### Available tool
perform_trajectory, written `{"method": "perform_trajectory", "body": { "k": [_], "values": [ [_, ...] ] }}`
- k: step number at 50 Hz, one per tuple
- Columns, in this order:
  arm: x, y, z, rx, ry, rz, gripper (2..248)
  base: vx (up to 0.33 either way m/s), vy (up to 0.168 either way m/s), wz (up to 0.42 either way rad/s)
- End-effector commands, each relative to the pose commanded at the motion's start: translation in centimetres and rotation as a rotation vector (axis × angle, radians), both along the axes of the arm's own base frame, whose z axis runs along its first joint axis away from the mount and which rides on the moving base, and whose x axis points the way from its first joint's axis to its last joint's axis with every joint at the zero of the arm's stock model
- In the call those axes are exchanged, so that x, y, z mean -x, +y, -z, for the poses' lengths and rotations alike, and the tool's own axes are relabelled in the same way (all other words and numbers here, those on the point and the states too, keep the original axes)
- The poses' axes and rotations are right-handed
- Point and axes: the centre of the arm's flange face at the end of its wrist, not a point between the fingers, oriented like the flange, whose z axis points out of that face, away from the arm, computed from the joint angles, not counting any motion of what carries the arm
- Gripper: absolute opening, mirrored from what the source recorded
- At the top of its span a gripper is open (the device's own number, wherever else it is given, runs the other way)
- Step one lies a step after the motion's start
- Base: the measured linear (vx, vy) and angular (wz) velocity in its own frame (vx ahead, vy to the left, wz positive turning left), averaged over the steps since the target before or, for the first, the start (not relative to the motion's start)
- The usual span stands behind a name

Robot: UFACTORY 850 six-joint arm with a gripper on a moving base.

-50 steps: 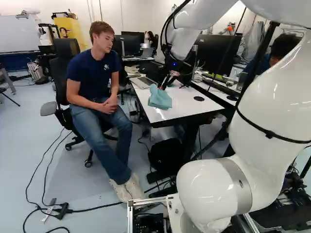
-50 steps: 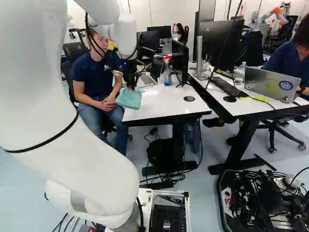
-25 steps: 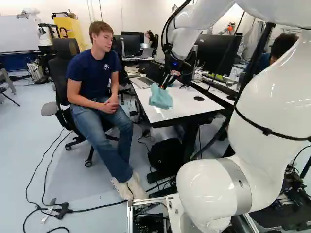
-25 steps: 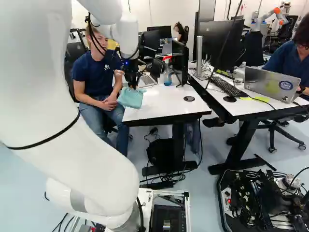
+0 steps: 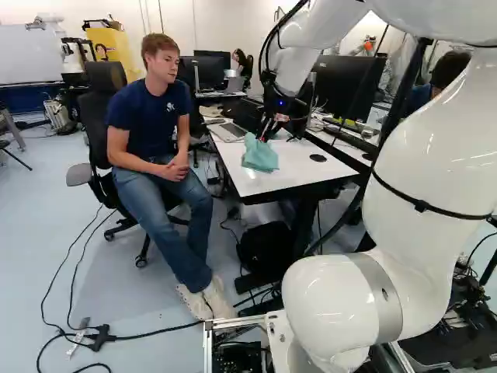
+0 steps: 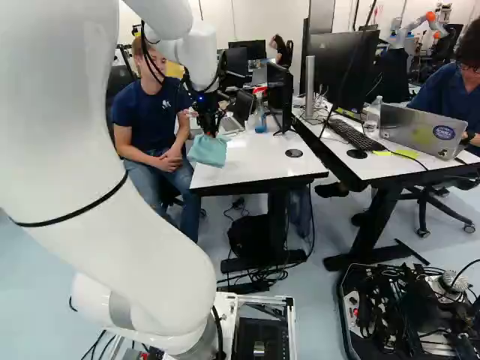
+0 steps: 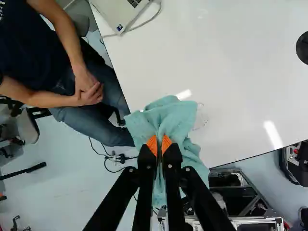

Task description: Clean the table with the green towel

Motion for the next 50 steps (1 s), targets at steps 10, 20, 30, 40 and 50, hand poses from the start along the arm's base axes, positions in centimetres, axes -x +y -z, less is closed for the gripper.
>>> {"method": "perform_trajectory", "body": {
  "k": [10,20,30,40,50],
  "values": [
    [-0.7,-0.2,1.3,0.018,0.007,-0.004,31,0.000,0.000,0.000],
    [-1.4,-0.3,2.6,0.036,0.017,-0.009,31,0.000,0.000,0.000],
    [-2.1,-0.5,3.9,0.052,0.019,-0.011,31,0.000,0.000,0.000],
    [-3.0,-0.6,5.1,0.068,0.011,-0.009,31,0.000,0.000,0.000],
    [-3.8,-0.8,6.4,0.084,-0.002,-0.008,31,0.000,0.000,0.000]
  ]
}}
